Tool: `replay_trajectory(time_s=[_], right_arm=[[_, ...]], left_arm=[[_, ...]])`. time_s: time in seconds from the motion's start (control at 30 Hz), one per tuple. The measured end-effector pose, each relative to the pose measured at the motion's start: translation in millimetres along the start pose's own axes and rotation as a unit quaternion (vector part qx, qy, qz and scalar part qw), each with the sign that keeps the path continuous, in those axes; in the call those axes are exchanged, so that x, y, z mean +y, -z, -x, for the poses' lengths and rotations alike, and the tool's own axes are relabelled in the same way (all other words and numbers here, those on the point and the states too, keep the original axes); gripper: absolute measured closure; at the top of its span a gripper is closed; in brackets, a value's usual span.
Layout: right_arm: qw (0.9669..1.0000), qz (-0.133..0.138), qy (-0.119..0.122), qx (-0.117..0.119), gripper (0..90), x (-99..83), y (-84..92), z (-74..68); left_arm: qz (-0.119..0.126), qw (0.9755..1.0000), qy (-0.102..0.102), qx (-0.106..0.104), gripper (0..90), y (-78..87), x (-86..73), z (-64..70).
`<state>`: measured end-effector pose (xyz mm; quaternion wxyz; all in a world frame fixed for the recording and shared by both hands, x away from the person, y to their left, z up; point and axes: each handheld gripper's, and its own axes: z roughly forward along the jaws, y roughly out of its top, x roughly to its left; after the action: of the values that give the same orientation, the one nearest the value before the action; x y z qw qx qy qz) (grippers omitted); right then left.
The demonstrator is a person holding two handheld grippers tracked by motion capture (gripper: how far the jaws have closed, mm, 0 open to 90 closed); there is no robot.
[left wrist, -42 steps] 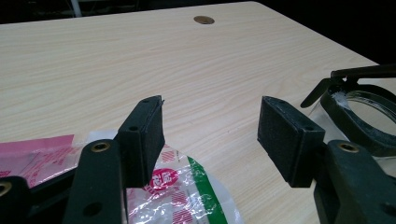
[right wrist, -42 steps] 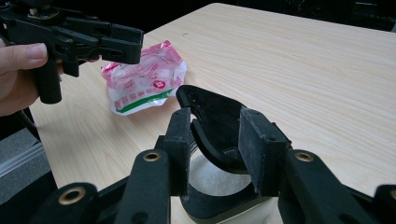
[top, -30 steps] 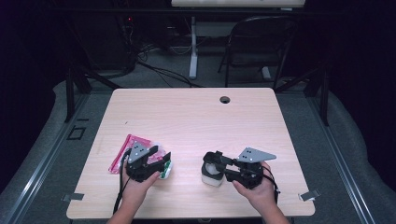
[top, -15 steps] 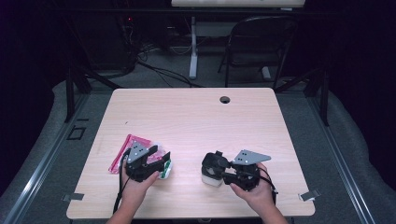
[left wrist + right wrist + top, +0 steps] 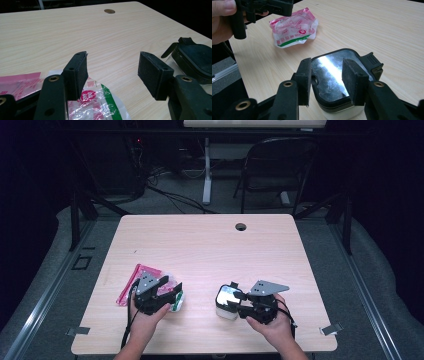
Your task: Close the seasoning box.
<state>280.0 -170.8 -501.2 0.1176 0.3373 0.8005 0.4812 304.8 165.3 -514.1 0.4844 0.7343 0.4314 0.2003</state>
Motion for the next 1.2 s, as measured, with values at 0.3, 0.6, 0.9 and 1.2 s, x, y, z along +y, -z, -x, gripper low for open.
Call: replay_trajectory(time_s=[0.3, 0.6, 0.9, 1.2], right_arm=[[0.9996, 0.012, -0.023, -0.014, 55.5, 0.8, 5.8, 9.1], [0.9977, 0.021, -0.055, -0.034, 52.6, 0.5, 15.2, 25.1], [0.9928, 0.035, -0.089, -0.072, 50.1, -4.5, 24.9, 45.1], [0.9829, 0.034, -0.135, -0.12, 47.6, -18.8, 28.8, 70.6]], left_arm=[[0.001, 1.0, 0.004, 0.004, 40.2, 2.7, 1.2, -3.4], [0.007, 0.9999, 0.011, 0.008, 40.2, 4.2, 2.0, -5.7], [0.008, 0.9998, 0.016, 0.012, 40.2, 5.3, 2.3, -9.0], [0.005, 0.9996, 0.018, 0.022, 40.2, 5.3, 0.7, -13.9]])
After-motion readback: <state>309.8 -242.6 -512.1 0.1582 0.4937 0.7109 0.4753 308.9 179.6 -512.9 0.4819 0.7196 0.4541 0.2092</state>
